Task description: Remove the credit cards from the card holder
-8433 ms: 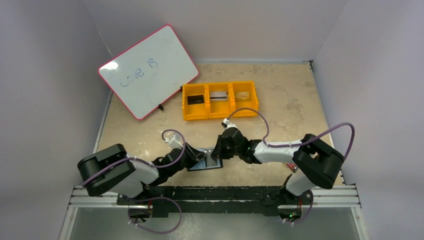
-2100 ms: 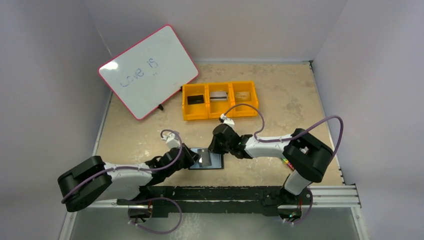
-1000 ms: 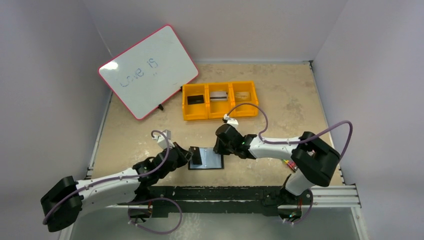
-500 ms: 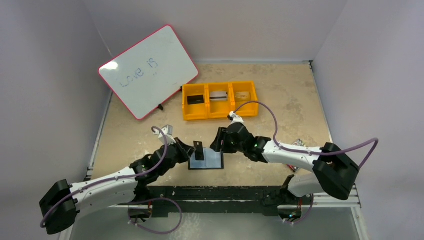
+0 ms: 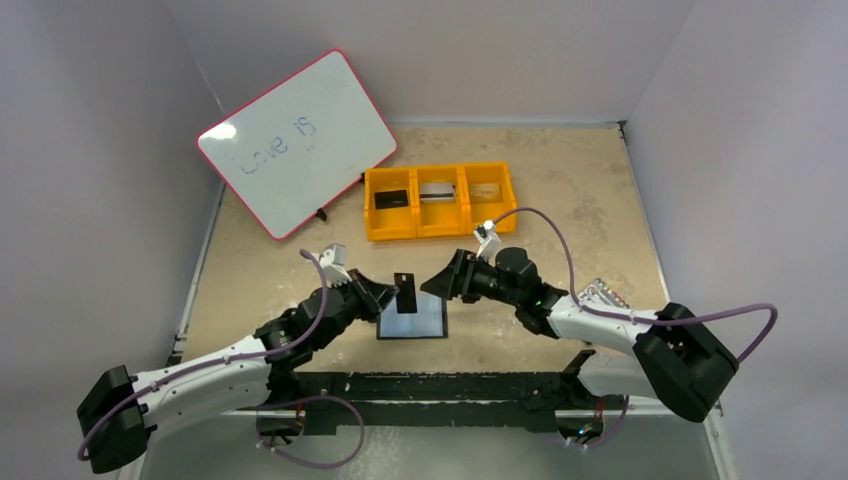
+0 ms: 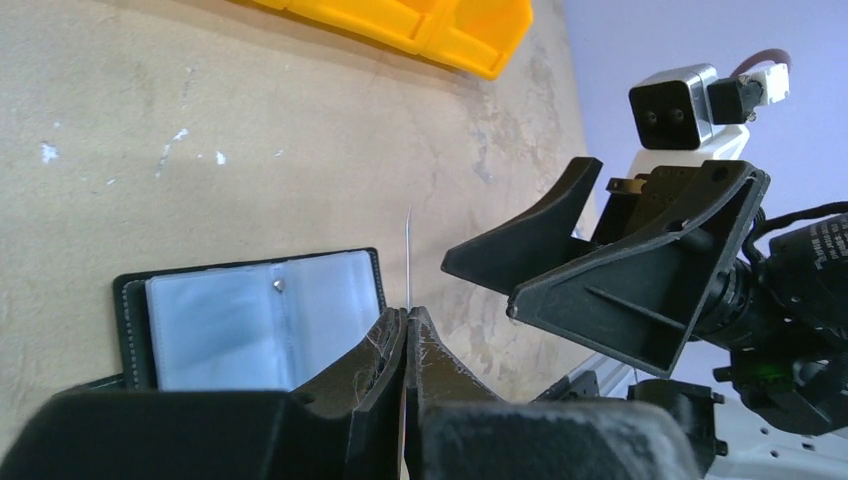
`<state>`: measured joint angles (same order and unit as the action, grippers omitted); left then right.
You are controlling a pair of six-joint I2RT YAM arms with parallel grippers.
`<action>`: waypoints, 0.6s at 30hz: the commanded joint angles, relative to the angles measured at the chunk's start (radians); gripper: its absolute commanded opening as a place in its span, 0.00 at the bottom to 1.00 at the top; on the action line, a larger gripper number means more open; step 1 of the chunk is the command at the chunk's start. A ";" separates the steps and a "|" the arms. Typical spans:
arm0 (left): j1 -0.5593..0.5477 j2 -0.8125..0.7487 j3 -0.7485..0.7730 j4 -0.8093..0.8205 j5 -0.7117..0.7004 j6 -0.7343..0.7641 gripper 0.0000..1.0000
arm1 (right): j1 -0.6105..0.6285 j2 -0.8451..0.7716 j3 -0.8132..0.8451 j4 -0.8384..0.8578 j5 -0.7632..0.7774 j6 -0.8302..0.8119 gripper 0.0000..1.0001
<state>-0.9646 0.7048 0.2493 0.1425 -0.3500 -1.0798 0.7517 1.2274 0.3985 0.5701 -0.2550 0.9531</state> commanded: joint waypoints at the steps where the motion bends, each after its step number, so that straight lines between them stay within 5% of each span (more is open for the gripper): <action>1: 0.001 0.013 0.044 0.125 0.046 0.024 0.00 | 0.000 0.021 0.009 0.189 -0.114 0.004 0.73; 9: 0.002 0.011 0.023 0.206 0.075 0.016 0.00 | -0.004 0.117 0.011 0.363 -0.190 0.055 0.63; 18: 0.002 -0.010 0.014 0.219 0.081 0.013 0.00 | -0.014 0.144 0.012 0.478 -0.246 0.088 0.39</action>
<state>-0.9646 0.7113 0.2508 0.2985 -0.2836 -1.0790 0.7464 1.3861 0.3985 0.9268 -0.4580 1.0218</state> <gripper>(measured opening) 0.008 0.427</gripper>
